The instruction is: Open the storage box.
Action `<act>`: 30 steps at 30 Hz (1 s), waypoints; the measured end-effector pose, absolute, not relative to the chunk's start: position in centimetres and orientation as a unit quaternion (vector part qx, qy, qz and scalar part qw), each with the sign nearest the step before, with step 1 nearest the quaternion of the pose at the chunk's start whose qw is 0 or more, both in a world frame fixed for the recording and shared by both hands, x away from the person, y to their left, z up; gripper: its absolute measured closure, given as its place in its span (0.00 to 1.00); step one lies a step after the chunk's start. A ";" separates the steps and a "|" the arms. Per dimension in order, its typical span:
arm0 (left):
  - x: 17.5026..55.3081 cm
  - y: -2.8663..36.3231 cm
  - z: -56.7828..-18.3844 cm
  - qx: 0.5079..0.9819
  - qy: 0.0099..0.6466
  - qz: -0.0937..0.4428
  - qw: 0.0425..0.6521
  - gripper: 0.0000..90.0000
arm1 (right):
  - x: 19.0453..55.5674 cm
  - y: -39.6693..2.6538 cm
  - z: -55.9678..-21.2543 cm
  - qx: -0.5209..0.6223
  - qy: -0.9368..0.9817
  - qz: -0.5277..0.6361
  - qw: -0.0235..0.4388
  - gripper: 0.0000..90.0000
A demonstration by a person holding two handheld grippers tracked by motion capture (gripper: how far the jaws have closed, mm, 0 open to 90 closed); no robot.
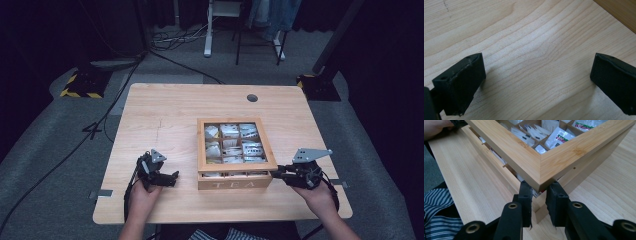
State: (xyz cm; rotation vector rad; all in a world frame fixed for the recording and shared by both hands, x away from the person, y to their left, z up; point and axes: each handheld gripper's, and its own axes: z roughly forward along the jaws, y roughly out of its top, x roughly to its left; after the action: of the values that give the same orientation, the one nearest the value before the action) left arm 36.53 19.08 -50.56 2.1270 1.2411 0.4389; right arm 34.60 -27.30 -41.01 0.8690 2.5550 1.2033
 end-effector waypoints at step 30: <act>36.5 19.1 -50.6 0.807 0.471 0.166 0.315 0.01 | 34.6 -27.4 -38.1 0.309 0.834 0.440 0.126 1.00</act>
State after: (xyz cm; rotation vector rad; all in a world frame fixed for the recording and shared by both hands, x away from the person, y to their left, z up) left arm 36.53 19.08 -50.57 2.1261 1.2406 0.4382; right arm 34.62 -27.43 -38.05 0.9004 2.4291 1.2807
